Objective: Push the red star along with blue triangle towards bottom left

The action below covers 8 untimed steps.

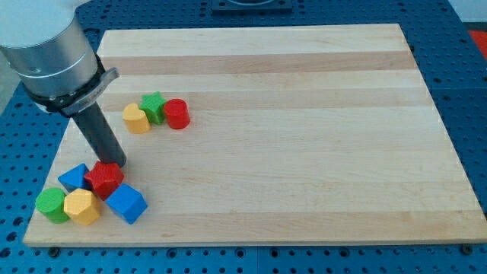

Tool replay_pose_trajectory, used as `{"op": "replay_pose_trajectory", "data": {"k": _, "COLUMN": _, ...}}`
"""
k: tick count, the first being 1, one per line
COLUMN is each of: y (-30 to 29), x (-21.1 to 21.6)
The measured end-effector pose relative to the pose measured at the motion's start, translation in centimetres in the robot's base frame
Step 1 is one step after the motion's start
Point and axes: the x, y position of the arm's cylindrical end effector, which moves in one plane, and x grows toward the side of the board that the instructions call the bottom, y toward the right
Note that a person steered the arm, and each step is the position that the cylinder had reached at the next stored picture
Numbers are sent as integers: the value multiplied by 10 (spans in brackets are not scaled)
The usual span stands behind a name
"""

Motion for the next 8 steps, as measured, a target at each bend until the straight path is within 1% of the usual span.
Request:
{"op": "replay_pose_trajectory", "data": {"k": 3, "y": -9, "x": -1}}
{"op": "replay_pose_trajectory", "data": {"k": 4, "y": 15, "x": -7}}
{"op": "replay_pose_trajectory", "data": {"k": 5, "y": 50, "x": -3}}
{"op": "replay_pose_trajectory", "data": {"k": 6, "y": 51, "x": 17}}
{"op": "replay_pose_trajectory", "data": {"k": 8, "y": 17, "x": 21}}
